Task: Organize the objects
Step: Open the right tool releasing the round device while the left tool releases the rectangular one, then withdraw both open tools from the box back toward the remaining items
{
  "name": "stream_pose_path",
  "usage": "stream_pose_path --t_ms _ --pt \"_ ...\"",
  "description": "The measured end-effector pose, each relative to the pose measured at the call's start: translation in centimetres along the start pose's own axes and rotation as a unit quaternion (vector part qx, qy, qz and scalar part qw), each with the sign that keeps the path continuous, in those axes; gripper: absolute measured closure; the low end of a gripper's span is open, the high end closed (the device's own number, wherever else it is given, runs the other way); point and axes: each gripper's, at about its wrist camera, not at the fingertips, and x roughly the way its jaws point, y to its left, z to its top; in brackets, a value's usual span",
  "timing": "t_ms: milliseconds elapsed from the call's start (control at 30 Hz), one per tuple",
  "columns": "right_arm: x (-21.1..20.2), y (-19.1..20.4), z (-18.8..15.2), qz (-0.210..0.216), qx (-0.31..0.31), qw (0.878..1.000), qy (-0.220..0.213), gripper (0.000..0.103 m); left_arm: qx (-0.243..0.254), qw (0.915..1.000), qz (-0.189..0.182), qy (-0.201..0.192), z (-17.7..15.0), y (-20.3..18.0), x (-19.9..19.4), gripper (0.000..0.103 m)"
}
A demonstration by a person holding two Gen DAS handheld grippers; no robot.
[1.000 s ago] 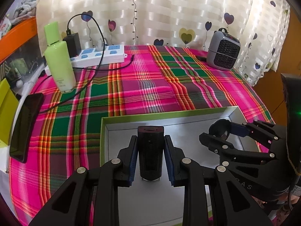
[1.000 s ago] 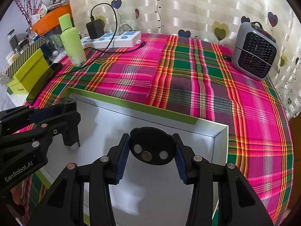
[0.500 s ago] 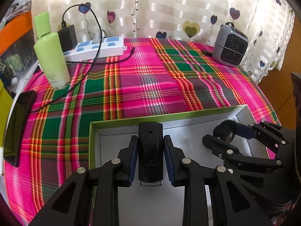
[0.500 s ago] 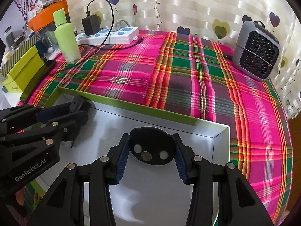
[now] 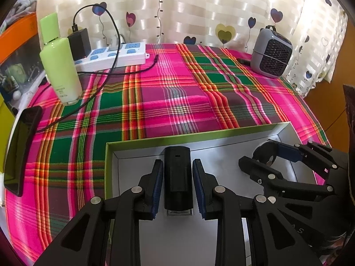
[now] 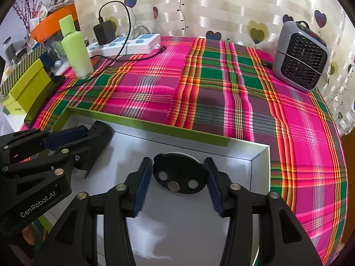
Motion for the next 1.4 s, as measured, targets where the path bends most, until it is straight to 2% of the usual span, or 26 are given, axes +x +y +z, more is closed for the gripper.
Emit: stream_pose_path --t_ms 100,233,567,1133,1267,1400 --pt "-0.3 0.1 -0.1 -0.002 -0.001 1.0 -0.003 0.047 -0.004 1.0 0.001 -0.004 -0.1 0.0 -0.5 0.077" --pt "-1.0 0.1 -0.4 -0.008 0.0 1.0 -0.006 0.047 -0.007 0.9999 -0.003 -0.013 -0.4 0.1 -1.7 0.07" --pt "-4.3 0.2 -2.0 0.006 0.017 0.999 -0.039 0.046 -0.021 0.999 -0.01 -0.038 -2.7 0.3 -5.4 0.061" --pt "-9.9 0.4 -7.6 0.02 0.053 0.994 -0.089 0.046 -0.035 0.9973 -0.02 -0.061 -8.7 -0.9 -9.7 0.06" --pt "-10.3 0.7 -8.9 0.018 0.048 0.995 -0.09 0.046 -0.022 0.9973 0.002 -0.07 -10.0 -1.6 -10.2 0.06" --pt "-10.7 0.9 -10.0 0.011 0.043 0.995 -0.092 0.046 -0.023 0.9972 0.004 -0.071 -10.9 -2.1 -10.6 0.06"
